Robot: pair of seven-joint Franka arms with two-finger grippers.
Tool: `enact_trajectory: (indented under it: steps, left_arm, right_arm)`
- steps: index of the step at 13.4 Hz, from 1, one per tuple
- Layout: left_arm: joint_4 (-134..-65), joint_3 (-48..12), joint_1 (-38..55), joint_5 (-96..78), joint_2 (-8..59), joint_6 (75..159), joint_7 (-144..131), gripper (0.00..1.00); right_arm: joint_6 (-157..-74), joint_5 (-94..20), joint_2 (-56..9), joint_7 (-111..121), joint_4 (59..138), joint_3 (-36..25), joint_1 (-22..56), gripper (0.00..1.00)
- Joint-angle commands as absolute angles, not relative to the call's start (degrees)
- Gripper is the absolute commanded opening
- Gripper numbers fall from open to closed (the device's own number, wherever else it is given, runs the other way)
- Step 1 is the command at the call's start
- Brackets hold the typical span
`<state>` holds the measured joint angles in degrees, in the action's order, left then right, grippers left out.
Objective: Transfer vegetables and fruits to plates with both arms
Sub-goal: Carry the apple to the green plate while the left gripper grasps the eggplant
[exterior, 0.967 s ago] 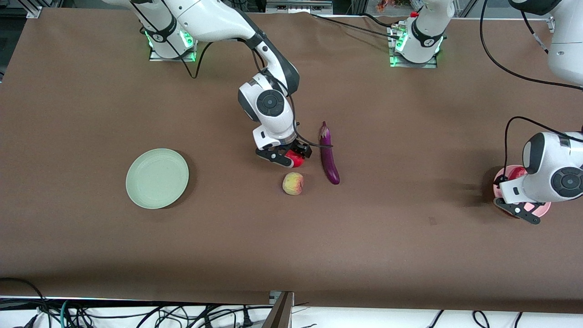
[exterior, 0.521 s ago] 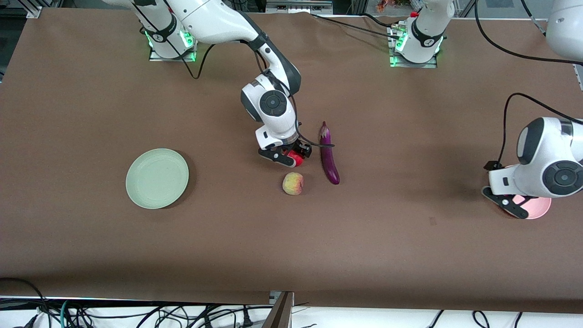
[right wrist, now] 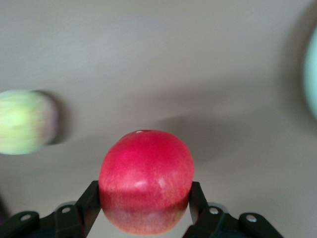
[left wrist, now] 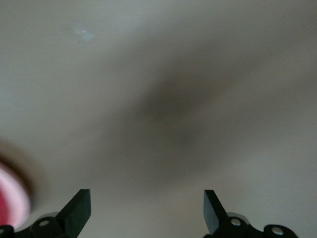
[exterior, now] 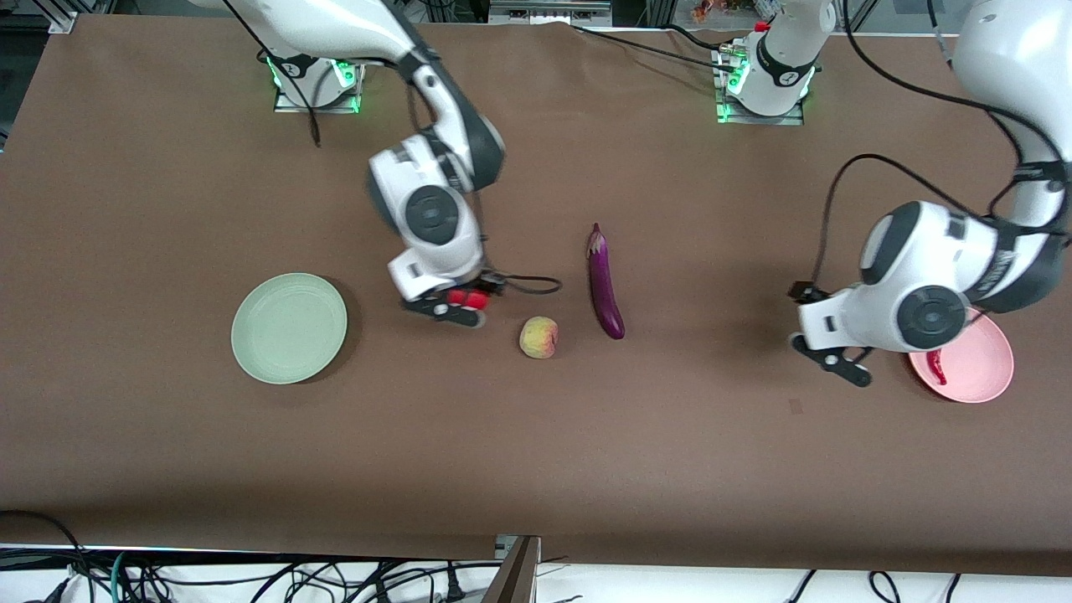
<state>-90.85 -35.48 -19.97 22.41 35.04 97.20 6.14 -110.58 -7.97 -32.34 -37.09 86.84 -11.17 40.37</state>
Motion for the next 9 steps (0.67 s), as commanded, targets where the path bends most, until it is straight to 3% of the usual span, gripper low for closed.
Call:
enact_trajectory:
  steps: [1, 4, 9]
  left_arm:
    - [-90.44, -35.51, -14.17, 15.24, 37.17, 100.78, -3.84, 1.0]
    - [-90.53, -35.51, -12.75, 1.27, 39.02, 106.42, -14.47, 1.0]
    - [-96.92, -34.72, -4.32, 0.79, 40.17, 122.65, -35.84, 1.0]
  right_arm:
    - [-102.07, -8.17, -27.69, -18.96, 88.59, -19.21, 38.23, 0.23]
    - [-101.42, -8.35, -27.6, -0.4, 92.36, -29.59, 38.23, 0.23]
    - [-115.03, -9.4, -28.21, 6.23, 104.05, -31.2, 34.55, 0.29]
